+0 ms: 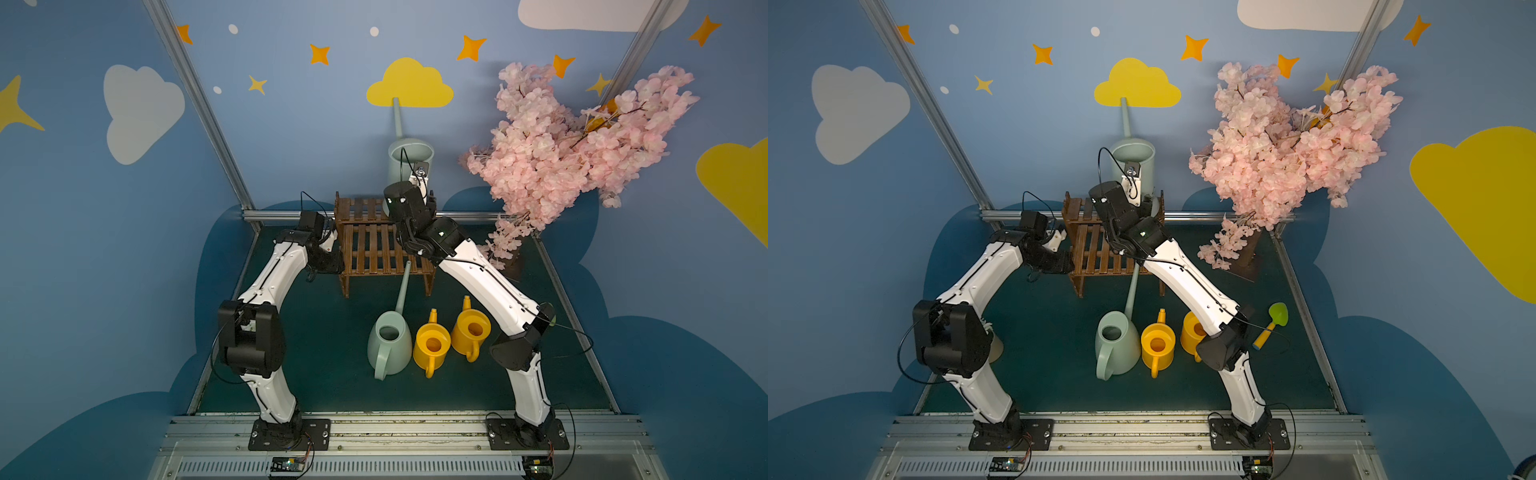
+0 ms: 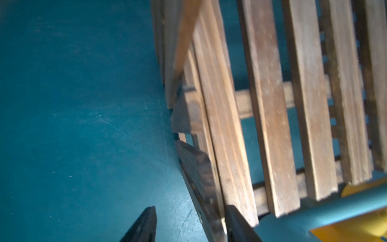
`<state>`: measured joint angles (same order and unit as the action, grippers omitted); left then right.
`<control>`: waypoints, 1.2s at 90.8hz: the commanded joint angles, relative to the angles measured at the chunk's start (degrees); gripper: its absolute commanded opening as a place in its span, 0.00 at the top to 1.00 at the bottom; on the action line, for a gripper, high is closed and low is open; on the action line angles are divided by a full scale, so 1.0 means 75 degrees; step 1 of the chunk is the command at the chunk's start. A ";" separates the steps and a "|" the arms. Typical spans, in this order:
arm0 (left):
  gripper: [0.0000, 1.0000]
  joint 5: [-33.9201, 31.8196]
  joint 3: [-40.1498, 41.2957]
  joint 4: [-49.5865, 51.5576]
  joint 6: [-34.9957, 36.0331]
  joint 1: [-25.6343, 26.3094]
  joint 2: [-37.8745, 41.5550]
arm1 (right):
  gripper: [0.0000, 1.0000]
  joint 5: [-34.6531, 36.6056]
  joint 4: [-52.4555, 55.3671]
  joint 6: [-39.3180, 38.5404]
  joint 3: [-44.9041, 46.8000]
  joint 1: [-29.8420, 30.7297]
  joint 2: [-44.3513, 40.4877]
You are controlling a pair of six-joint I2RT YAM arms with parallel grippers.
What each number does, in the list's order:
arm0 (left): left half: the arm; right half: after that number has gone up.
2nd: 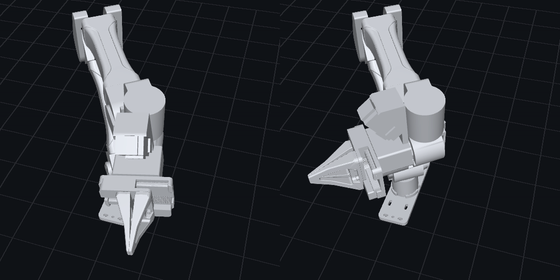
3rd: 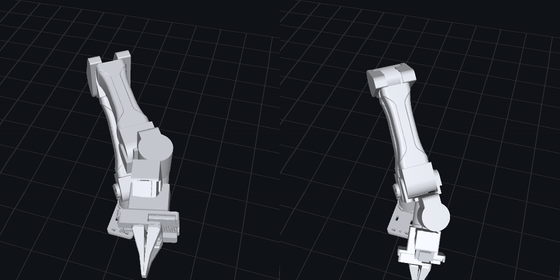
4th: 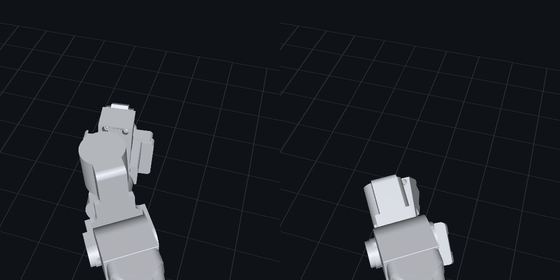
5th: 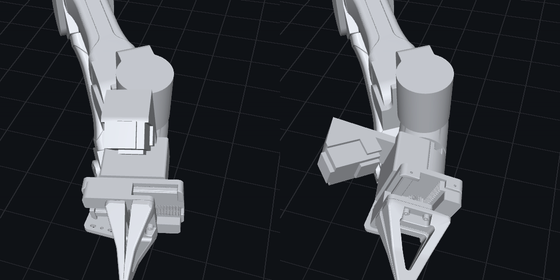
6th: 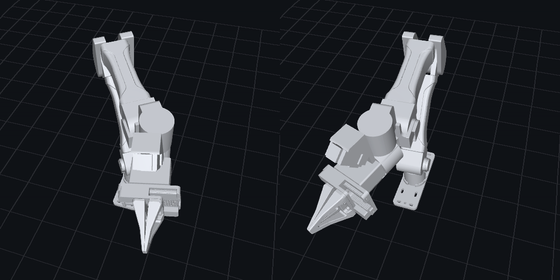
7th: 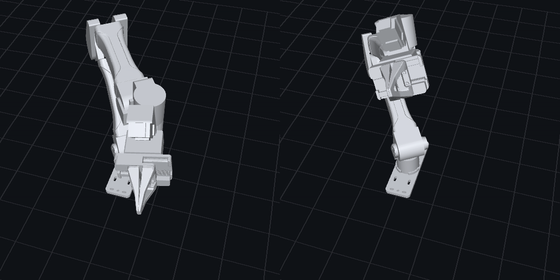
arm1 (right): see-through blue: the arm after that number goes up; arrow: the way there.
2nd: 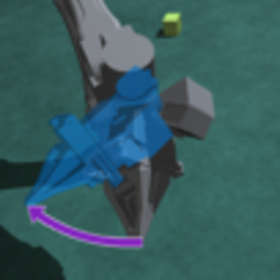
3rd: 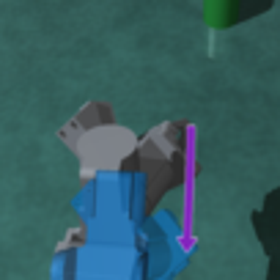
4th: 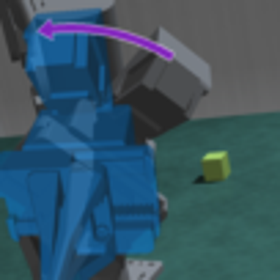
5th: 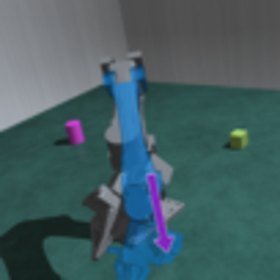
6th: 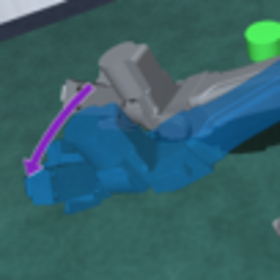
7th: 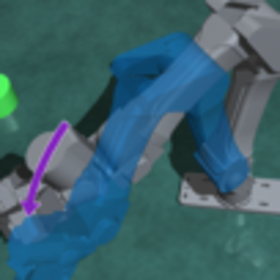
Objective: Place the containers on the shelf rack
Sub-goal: 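Adjust the shelf at the center of the board, then pick up a container from the center of the board.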
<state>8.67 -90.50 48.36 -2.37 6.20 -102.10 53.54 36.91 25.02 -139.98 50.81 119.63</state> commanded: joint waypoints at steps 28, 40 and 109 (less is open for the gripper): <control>0.22 0.0344 0.0240 0.0865 0.0705 -0.0084 0.0678 | 0.27 0.0044 -0.0845 -0.0118 0.1045 0.0116 -0.1018; 0.23 0.0342 0.0290 0.0832 0.0744 -0.0089 0.0691 | 0.24 -0.0043 -0.0936 -0.0155 0.1258 0.0166 -0.1211; 0.20 0.2760 -0.0113 0.3711 0.3415 0.0748 0.2594 | 0.19 -0.2505 0.0801 0.0507 0.6260 0.0350 -0.5092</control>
<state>24.95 -91.20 68.03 16.82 9.08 -83.85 43.90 34.61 25.80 -96.38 54.11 83.99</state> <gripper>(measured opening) 0.788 0.816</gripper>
